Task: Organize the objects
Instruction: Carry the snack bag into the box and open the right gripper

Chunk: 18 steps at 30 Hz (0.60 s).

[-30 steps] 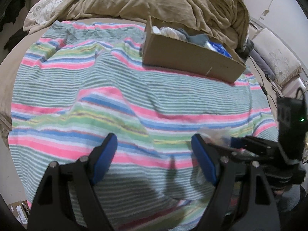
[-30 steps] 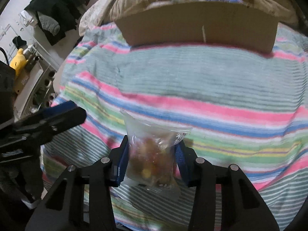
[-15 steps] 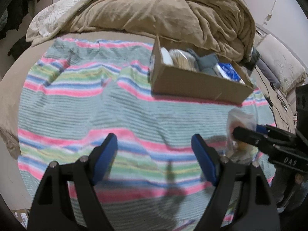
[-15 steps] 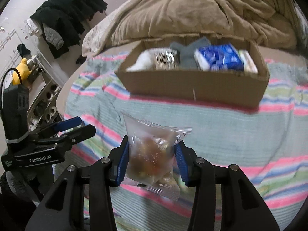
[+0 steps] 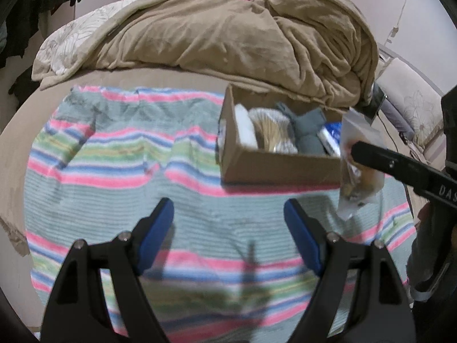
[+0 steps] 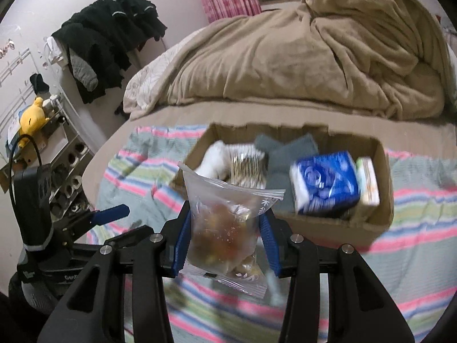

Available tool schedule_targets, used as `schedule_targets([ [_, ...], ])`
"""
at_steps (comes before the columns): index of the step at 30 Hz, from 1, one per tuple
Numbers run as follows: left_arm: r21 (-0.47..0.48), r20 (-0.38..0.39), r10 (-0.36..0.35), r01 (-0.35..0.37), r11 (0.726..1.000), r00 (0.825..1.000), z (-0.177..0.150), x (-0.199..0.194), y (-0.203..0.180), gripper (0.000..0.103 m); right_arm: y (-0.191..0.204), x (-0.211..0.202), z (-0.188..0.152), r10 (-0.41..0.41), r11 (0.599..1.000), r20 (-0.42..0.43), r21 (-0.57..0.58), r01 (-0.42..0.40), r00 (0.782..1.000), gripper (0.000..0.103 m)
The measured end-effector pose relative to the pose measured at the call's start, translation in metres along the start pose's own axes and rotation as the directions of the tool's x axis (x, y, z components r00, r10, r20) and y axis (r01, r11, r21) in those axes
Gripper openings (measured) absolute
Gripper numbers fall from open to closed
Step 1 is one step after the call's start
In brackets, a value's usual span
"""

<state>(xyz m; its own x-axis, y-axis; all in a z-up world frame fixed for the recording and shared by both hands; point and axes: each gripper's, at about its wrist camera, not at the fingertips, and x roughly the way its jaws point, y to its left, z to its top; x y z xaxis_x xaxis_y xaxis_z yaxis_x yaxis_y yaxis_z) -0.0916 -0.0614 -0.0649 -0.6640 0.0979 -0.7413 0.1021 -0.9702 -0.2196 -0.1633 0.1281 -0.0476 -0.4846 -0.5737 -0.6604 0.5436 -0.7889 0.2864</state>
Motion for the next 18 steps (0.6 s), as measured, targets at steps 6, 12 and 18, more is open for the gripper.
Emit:
schedule_targets([
  [6,-0.003,0.023,-0.002,0.002,1.000,1.000,0.018,0.007,0.005,0.081,-0.004,0.008,0.022,-0.011,1.000,0.027,-0.006,0.011,1.000,0.047],
  [12,-0.012,0.028,-0.007,0.007,1.000,1.000,0.027,0.017,0.009,0.081,-0.006,0.021,0.035,-0.029,0.999,0.043,-0.016,0.030,0.999,0.047],
  [18,-0.017,0.021,-0.010,0.011,1.000,1.000,0.032,0.028,0.011,0.081,-0.006,0.036,0.044,-0.055,0.998,0.056,-0.028,0.057,0.997,0.047],
])
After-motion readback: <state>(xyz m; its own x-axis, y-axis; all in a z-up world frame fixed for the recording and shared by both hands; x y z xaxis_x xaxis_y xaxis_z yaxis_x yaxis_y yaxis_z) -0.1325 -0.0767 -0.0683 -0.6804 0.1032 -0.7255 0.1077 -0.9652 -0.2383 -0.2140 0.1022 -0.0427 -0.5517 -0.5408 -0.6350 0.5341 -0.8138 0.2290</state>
